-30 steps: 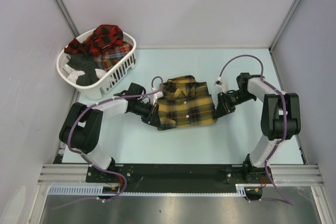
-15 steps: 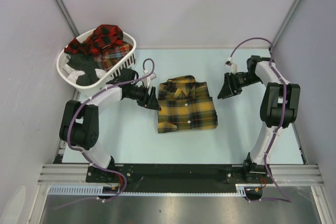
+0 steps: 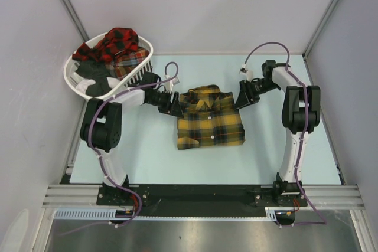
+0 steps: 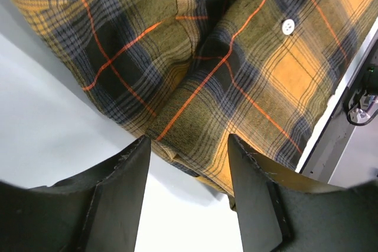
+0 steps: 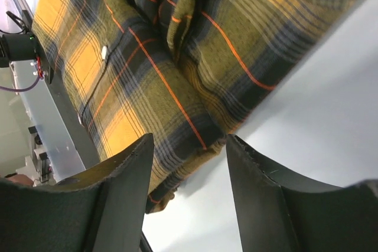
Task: Fold and stack the long sleeve shirts
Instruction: Fold the shirt
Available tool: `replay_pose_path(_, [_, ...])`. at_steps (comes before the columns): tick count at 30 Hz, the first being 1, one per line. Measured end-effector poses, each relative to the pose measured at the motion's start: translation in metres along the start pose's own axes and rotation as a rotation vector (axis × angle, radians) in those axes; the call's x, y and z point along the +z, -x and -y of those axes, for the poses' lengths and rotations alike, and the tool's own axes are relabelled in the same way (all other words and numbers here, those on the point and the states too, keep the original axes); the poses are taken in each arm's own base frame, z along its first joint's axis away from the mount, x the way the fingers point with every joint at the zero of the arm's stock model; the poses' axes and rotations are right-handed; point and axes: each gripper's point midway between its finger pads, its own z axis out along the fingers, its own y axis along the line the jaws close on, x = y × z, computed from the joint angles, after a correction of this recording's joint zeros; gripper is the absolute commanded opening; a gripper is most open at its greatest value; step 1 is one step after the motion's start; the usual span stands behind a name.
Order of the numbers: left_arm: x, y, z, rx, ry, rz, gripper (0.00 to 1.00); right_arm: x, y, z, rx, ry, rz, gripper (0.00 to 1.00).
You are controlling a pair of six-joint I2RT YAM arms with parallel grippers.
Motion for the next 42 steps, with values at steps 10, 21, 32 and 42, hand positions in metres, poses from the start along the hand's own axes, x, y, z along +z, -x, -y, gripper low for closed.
replay_pose_path(10, [0.005, -0.005, -0.004, -0.02, -0.005, -0.017, 0.39, 0.014, -0.005, -0.002, -0.008, 0.012, -0.042, 0.5])
replay_pose_path(21, [0.004, 0.003, 0.004, -0.011, -0.043, 0.001, 0.0, 0.01, 0.006, -0.001, -0.04, -0.002, -0.025, 0.0])
replay_pose_path(32, [-0.018, 0.06, 0.015, 0.1, -0.019, 0.108, 0.0, -0.008, 0.056, -0.006, -0.146, -0.055, 0.088, 0.0])
replay_pose_path(42, [-0.014, 0.115, -0.032, 0.13, 0.079, 0.181, 0.0, -0.009, 0.131, 0.022, -0.22, -0.122, 0.263, 0.0])
